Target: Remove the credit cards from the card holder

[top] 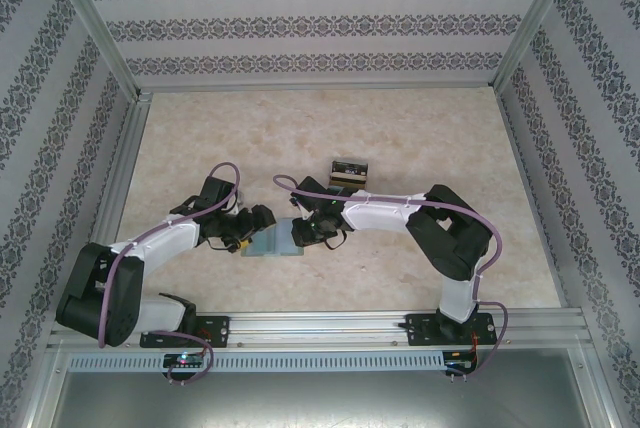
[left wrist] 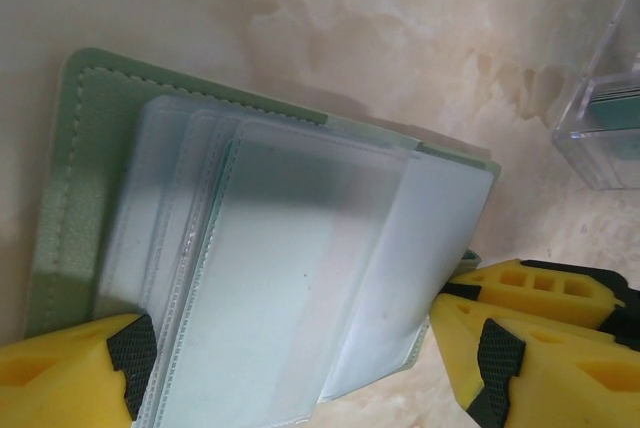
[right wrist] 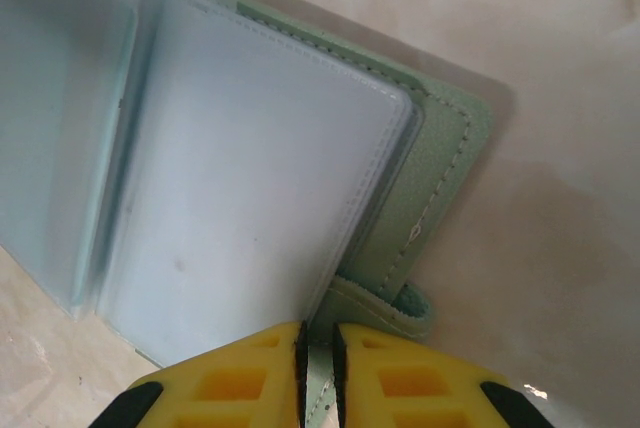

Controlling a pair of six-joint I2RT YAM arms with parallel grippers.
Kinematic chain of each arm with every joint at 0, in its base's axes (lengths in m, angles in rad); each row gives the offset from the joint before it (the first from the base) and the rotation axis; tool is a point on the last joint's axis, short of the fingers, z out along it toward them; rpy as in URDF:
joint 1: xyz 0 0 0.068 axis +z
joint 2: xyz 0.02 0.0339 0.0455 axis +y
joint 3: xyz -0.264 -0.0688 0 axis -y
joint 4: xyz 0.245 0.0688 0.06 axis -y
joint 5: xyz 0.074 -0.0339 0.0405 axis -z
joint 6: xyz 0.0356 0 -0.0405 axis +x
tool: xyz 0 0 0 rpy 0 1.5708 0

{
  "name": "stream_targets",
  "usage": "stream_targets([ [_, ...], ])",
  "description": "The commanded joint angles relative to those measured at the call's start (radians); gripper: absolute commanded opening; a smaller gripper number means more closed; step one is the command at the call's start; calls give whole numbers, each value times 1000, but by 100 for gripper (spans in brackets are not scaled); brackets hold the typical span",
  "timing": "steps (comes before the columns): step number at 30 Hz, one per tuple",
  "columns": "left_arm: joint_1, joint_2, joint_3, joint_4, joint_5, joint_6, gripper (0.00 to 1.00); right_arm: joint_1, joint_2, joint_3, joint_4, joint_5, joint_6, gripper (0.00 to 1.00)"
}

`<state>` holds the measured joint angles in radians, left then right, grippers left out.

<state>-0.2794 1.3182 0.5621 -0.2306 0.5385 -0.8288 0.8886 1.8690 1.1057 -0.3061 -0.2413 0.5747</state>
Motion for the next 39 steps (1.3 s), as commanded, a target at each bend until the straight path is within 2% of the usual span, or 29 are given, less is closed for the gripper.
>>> stream_targets([
  [1,-2,20,-31,72,53,-21,87,31,50,-16,-10,-13,14,20],
  [11,-16,21,-34,97,75,-27,96,34,46,-22,-10,-10,19,20],
  [13,-16,20,-33,94,75,-27,100,36,45,-21,-10,-10,19,20],
  [20,-16,-12,-23,51,54,-16,99,32,20,-30,-13,15,28,22],
  [26,4,-81,-5,-23,-3,-2,99,-4,-97,-66,-3,69,45,24],
  [31,36,-108,-4,-63,-35,3,100,-23,-168,-59,35,49,75,25],
  [34,47,-104,-17,-57,-37,-2,94,-22,-160,-29,63,7,106,25],
  [35,48,-102,-22,-50,-34,-3,89,-20,-150,-19,77,-14,119,25],
  [37,50,-92,-32,-40,-38,-11,73,-17,-121,-2,106,-52,144,24],
  [39,50,-81,-39,-28,-45,-18,52,-15,-78,17,136,-94,175,22],
])
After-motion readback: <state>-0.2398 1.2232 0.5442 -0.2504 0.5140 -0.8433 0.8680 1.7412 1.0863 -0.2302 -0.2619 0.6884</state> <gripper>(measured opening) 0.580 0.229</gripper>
